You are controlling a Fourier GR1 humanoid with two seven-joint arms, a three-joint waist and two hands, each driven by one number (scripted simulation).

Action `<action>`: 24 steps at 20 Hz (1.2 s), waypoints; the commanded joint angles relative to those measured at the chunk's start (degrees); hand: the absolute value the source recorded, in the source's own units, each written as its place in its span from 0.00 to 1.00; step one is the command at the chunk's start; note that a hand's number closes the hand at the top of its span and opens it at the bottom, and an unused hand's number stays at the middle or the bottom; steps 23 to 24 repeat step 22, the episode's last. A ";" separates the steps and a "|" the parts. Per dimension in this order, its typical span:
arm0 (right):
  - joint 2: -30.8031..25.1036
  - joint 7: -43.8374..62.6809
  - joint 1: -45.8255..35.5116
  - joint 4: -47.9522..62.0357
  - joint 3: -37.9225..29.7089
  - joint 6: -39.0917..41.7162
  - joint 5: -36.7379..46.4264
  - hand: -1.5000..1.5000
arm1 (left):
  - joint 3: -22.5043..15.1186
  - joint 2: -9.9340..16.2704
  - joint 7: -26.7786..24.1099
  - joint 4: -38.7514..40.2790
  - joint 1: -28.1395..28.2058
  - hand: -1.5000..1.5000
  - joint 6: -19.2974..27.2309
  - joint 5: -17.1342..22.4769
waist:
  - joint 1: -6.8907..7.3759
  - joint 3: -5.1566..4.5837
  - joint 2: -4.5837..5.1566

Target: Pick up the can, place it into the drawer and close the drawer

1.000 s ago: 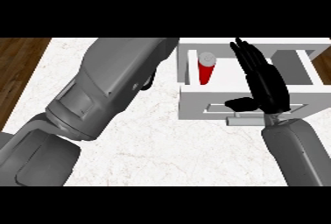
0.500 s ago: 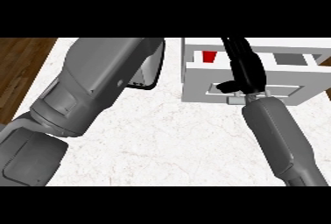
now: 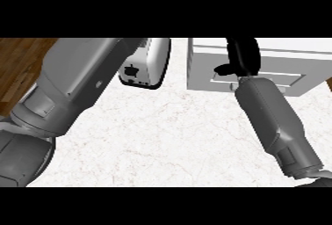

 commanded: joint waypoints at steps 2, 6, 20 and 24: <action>-1.01 -0.97 -7.28 8.75 -2.42 -2.24 0.40 0.00 | -1.14 1.96 2.02 -4.99 3.85 0.00 -0.50 -1.05 | 1.14 0.01 0.04; -1.82 -0.41 -11.23 12.01 -3.70 -4.75 0.85 0.00 | -1.42 3.16 3.70 -8.78 5.85 0.00 -1.09 -0.90 | 2.37 0.02 0.26; -0.74 -9.29 -17.91 14.59 -11.30 -2.33 -7.50 0.00 | -1.86 6.78 5.49 -19.87 13.88 0.00 -1.85 -1.10 | 3.07 0.09 0.51; -0.56 -9.22 -18.30 15.53 -11.82 -2.04 -7.69 0.00 | -1.98 7.53 6.32 -22.17 16.01 0.00 -2.05 -0.79 | 3.48 0.06 0.27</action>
